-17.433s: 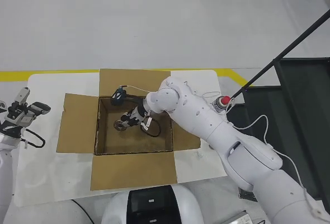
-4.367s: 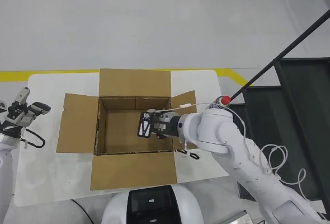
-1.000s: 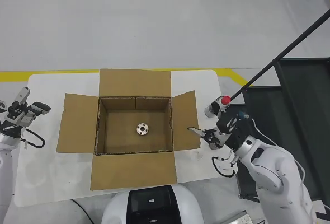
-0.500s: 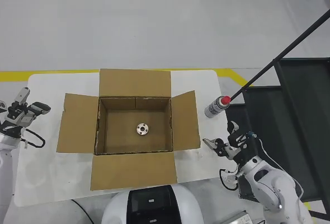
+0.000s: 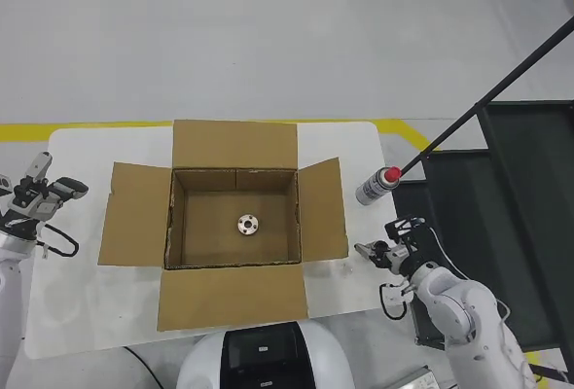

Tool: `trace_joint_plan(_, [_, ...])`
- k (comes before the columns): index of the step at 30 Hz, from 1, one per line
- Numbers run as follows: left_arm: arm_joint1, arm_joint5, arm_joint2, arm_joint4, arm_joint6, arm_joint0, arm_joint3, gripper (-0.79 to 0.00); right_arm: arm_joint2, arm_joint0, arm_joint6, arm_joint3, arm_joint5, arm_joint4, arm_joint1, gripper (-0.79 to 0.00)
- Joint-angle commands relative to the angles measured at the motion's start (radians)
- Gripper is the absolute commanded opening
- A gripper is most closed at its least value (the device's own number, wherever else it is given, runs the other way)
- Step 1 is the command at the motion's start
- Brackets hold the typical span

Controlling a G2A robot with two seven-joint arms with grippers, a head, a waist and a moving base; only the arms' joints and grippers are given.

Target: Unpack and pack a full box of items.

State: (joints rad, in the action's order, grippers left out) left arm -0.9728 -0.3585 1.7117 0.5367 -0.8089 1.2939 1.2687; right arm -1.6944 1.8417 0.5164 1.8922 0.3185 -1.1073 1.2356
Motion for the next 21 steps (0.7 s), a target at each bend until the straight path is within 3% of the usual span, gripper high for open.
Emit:
trace_joint_plan(1, [0.000,0.000,0.000,0.000,0.000,0.000,0.000,0.000,0.003,-0.025,0.030,-0.032,-0.017,0.008,-0.001,0.000])
trace_joint_plan(12, [0.000,0.000,0.000,0.000,0.000,0.000,0.000,0.000,0.047,-0.092,0.116,-0.146,-0.076,-0.016,-0.005,0.000])
trace_joint_plan(21, [0.000,0.000,0.000,0.000,0.000,0.000,0.000,0.000,0.083,-0.165,0.130,-0.261,-0.062,0.011,-0.008,0.000])
